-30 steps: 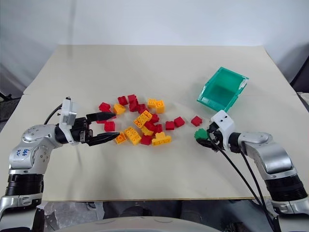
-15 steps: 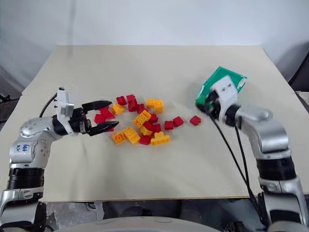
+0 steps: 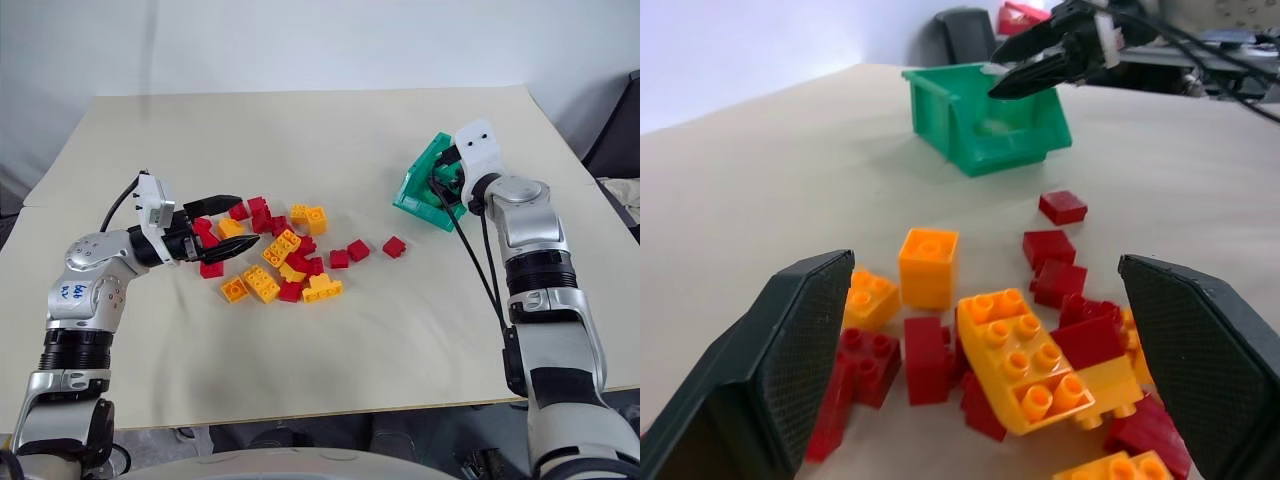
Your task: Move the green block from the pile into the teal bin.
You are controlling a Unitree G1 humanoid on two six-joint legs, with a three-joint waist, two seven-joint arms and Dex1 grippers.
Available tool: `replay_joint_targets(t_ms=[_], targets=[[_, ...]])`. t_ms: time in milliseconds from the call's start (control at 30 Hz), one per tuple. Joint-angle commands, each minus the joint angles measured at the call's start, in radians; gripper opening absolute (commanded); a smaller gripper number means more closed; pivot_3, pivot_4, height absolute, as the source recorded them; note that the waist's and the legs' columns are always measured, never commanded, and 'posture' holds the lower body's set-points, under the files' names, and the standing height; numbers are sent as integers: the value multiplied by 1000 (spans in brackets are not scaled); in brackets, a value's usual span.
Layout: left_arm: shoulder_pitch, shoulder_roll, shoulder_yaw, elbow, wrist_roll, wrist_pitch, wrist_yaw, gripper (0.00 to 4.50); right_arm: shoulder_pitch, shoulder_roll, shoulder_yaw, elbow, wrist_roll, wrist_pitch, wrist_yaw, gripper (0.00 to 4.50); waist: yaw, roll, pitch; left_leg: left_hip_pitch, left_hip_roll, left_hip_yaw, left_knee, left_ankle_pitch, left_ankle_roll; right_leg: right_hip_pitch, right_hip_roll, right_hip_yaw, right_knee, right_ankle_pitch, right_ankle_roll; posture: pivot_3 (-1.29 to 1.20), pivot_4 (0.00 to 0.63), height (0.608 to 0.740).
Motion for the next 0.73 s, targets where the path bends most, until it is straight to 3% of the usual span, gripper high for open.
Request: replay_joint_targets(t_ms=[33,200,333,433,567,733], targets=[[1,30,45,-28,-19,9,12,4500,28,-50,-57,-130,50,15,84,4413,2,1,0,0,0,0,0,0,0,0,0,0,0,0,0,0,150,740],[81,71,123,-81,-47,57,62,4500,288,-140,-96,-533,237,137,352,4413,5,1,0,0,1,-2,0,-1,-1,0,1,0,-1,0,0,0,150,740],[209,164,200,-90,-76,65,-16,4500,599,-320,-99,-755,316,54,660,4413,14,2,1,0,2,-1,0,-3,-1,1,2,0,-3,-1,1,0,150,740],[279,226,244,-48,-69,44,-48,4500,691,-357,-154,-714,363,-8,762,4413,10,2,1,1,2,0,2,-4,0,1,2,1,-2,-1,1,0,150,740],[317,262,277,-2,-64,-4,-85,4500,706,-360,-163,-609,352,-91,828,4413,5,2,1,5,2,1,3,-5,0,2,0,3,2,0,1,0,150,740],[360,262,290,-23,-60,-55,-99,4500,672,-301,-164,-570,352,-119,778,4413,5,2,1,4,4,1,3,-6,-3,0,-5,2,4,-2,-3,0,150,740]])
